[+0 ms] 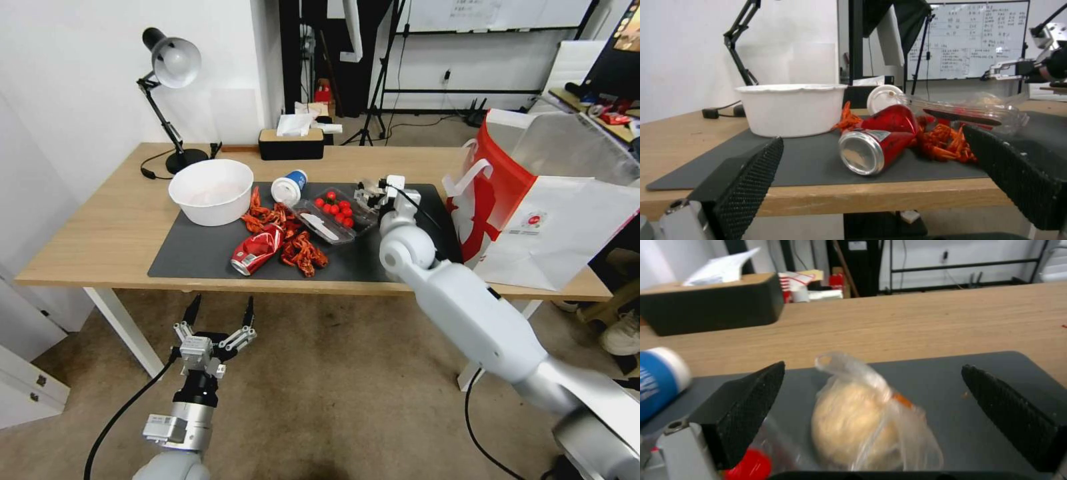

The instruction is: Pick up the trash from the table and place it into the takeout bag.

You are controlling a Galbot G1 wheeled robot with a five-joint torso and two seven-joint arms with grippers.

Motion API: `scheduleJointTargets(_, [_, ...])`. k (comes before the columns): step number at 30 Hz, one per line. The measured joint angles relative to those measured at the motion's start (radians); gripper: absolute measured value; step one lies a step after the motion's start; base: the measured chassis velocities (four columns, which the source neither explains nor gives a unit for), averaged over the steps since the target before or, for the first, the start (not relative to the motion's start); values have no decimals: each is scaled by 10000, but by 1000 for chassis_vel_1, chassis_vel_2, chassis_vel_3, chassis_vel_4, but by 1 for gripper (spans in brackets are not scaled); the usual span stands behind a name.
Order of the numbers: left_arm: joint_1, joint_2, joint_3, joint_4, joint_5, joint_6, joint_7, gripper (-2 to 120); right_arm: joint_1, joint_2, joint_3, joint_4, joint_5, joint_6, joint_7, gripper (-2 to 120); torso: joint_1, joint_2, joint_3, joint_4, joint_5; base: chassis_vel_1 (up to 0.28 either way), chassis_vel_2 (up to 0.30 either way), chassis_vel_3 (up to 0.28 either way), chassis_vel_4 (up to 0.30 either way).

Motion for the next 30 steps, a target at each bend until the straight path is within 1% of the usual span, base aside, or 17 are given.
scheduleJointTargets(2, [-10, 16, -4, 0, -24, 0, 0, 100, 262, 157, -53, -417, 51, -141, 70, 100, 0, 0, -1, -1, 0, 0, 0, 0, 0])
scheduleJointTargets(5, [-20, 31, -7, 2, -52, 0, 0, 100, 409, 240, -97, -632, 101, -259, 104, 100, 0, 0, -1, -4, 1, 0, 0, 0, 0])
scheduleJointTargets(6, [-29, 56, -12, 6, -95, 0, 0, 100, 584, 349, -142, -877, 172, -398, 153, 100, 0, 0, -1, -4, 0, 0, 0, 0, 0])
scheduleJointTargets(9, [-41, 90, -18, 21, -147, 0, 0, 100, 757, 466, -177, -1157, 244, -514, 181, 100, 1, 0, -1, -1, 1, 0, 0, 0, 0])
scheduleJointTargets(12, [-113, 197, -21, 99, -305, 0, 0, 100, 1233, 774, -306, -1942, 427, -749, 140, 100, 0, 0, -1, -1, 0, 0, 0, 0, 0])
scheduleJointTargets(13, [-113, 197, -21, 99, -305, 0, 0, 100, 1233, 774, -306, -1942, 427, -749, 140, 100, 0, 0, -1, -1, 0, 0, 0, 0, 0])
scheduleJointTargets(15, [-206, 292, -24, 166, -453, 17, 0, 100, 1565, 1033, -430, -2580, 580, -996, -2, 100, 1, 1, 0, -1, 1, 0, 0, 0, 0])
scheduleJointTargets(16, [-206, 292, -24, 166, -453, 17, 0, 100, 1565, 1033, -430, -2580, 580, -996, -2, 100, 1, 1, 0, -1, 1, 0, 0, 0, 0])
scheduleJointTargets(18, [-220, 300, -25, 194, -491, 26, -1, 100, 1693, 1172, -474, -2968, 589, -1146, -126, 100, 0, 2, 0, 0, 0, 0, 0, 0, 0])
scheduleJointTargets(22, [-219, 270, -20, 203, -492, 31, -1, 100, 1749, 1226, -527, -3262, 586, -1308, -379, 100, 0, 2, -1, -4, 2, 0, 0, 0, 0])
scheduleJointTargets(26, [-232, 284, -15, 223, -499, 60, -3, 100, 1756, 1214, -619, -3373, 578, -1550, -624, 100, -1, 1, 0, -1, 2, 0, 0, 0, 0])
scheduleJointTargets(30, [-224, 267, 3, 224, -491, 66, -3, 100, 1721, 1165, -630, -3374, 572, -1660, -662, 100, -2, 1, -1, -2, 1, 0, 0, 0, 0])
